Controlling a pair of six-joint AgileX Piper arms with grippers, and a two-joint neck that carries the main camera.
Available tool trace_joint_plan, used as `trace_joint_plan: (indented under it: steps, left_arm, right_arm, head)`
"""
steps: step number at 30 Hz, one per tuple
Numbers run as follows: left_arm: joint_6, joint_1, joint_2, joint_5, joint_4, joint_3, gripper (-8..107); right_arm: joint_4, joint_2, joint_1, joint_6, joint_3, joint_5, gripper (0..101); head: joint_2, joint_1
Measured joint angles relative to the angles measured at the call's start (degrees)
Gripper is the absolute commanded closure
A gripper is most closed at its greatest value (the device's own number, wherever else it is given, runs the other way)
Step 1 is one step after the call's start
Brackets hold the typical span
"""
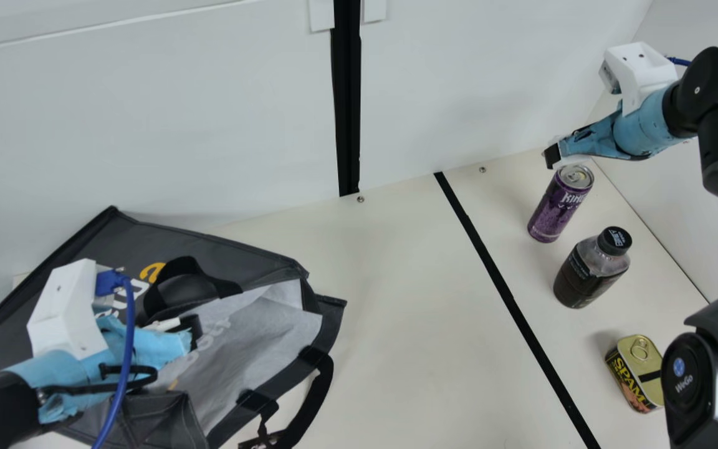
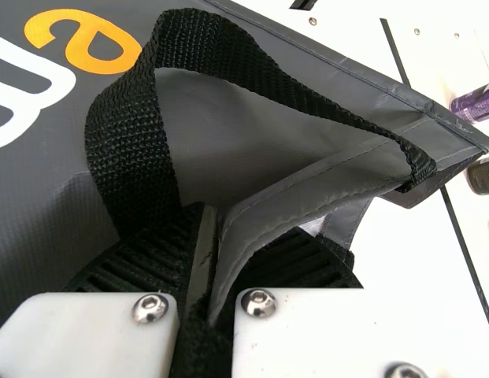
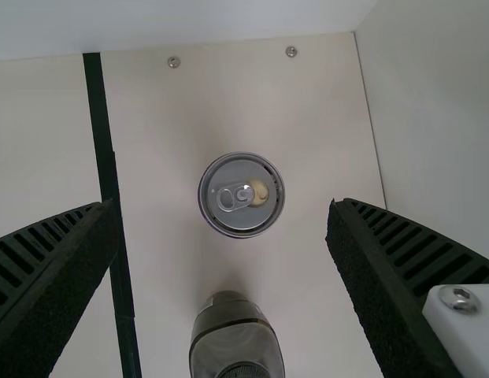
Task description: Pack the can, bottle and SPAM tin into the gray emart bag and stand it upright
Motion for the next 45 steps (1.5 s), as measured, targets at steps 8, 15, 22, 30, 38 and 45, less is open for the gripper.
trace_joint_plan:
  steps: [8, 15, 22, 30, 38, 45]
  left_arm:
    - [0.0, 0.0, 0.0, 0.0, 0.0, 0.0, 107]
    - [0.0, 0.0, 0.0, 0.0, 0.0, 0.0, 107]
    - [0.0, 0.0, 0.0, 0.0, 0.0, 0.0, 107]
    - [0.0, 0.0, 0.0, 0.0, 0.0, 0.0, 107]
    - [0.0, 0.0, 0.0, 0.0, 0.0, 0.0, 107]
    - [0.0, 0.0, 0.0, 0.0, 0.0, 0.0, 107]
  right_arm:
    - [-0.2, 3.1, 0.0, -0.8, -1.0, 0.0, 6]
    - [-0.2, 5.3, 0.0, -1.4, -1.5, 0.0, 6]
    - [-0.2, 7.4, -0.3, -2.2, -1.8, 0.0, 6]
    - [-0.2, 9.4, -0.9, -3.1, -1.8, -0.1, 6]
    - [-0.3, 11.4, -1.4, -4.5, -1.8, 0.0, 20]
    - [0.1, 13.0, -1.7, -5.6, -1.8, 0.0, 67]
  head:
    - [-0.1, 0.0]
    - [0.0, 0.0]
    - [0.0, 0.0]
    - [0.0, 0.0]
    - [-0.1, 0.0]
    - [0.0, 0.0]
